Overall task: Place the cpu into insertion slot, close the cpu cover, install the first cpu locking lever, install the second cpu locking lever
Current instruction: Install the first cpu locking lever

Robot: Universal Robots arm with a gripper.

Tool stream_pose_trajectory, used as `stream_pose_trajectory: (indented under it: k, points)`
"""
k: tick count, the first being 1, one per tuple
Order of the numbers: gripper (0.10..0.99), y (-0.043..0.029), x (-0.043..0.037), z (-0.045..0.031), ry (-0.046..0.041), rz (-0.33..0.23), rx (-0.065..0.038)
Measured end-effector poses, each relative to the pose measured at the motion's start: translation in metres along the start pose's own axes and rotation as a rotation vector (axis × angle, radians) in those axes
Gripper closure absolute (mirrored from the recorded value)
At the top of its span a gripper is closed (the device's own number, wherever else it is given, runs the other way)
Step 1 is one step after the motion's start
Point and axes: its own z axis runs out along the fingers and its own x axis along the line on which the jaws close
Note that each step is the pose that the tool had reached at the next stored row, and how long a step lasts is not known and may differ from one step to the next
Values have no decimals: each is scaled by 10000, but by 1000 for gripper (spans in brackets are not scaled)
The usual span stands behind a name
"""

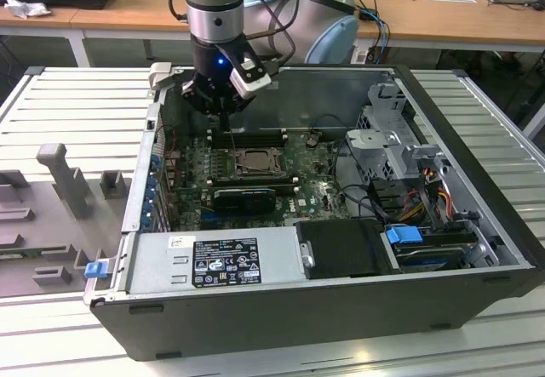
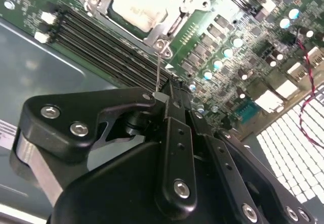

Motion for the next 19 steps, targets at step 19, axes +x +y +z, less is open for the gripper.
stream_pose_trajectory:
  k: [19]
  points:
    - [980,-22,-261,9,0,0,0]
